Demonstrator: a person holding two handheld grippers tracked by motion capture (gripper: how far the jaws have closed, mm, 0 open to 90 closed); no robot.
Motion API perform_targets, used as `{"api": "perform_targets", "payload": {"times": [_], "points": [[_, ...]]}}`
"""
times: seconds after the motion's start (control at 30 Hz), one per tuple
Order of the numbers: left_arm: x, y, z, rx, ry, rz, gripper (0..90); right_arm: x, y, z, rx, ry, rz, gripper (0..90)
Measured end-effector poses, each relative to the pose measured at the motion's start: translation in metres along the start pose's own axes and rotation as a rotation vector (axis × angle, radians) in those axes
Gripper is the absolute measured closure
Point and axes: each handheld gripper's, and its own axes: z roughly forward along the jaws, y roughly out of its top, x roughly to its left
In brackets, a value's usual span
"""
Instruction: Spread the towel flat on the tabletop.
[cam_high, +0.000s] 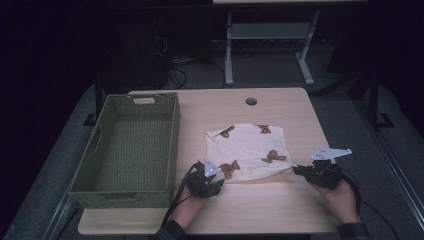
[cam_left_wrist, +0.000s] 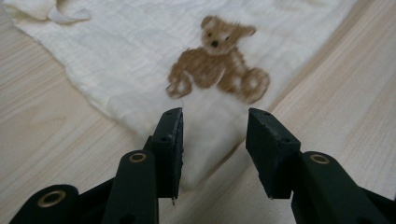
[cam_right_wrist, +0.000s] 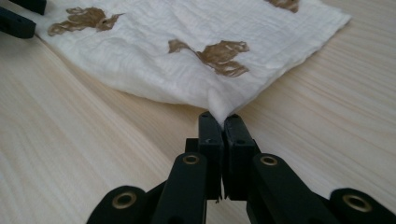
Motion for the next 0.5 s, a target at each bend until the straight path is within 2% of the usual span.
{"api": "perform_targets", "payload": {"times": [0.07, 0.2, 0.3, 0.33, 0.43, 0.5], "points": [[-0.003, 0.000, 0.002, -0.007, 0.006, 0.000, 55.9, -0.001, -0.003, -0.007, -0.013, 0.015, 0.007, 87.1], [-0.005, 0.003, 0.005, 0.006, 0.024, 0.044, 59.6, 0.002, -0.007, -0.018, -0.030, 0.026, -0.014, 87.1], [-0.005, 0.007, 0.007, 0.023, 0.024, 0.068, 81.6, 0.001, -0.008, -0.018, -0.032, 0.027, -0.022, 87.1], [-0.005, 0.008, 0.007, 0.029, 0.021, 0.075, 86.1, 0.000, -0.008, -0.018, -0.031, 0.029, -0.023, 87.1], [-0.003, 0.011, 0.002, 0.012, -0.002, 0.055, 88.0, 0.002, -0.008, -0.018, -0.027, 0.024, -0.017, 87.1], [-0.004, 0.014, -0.008, -0.024, -0.005, 0.055, 88.0, 0.002, -0.008, -0.022, -0.029, 0.015, -0.016, 87.0]]}}
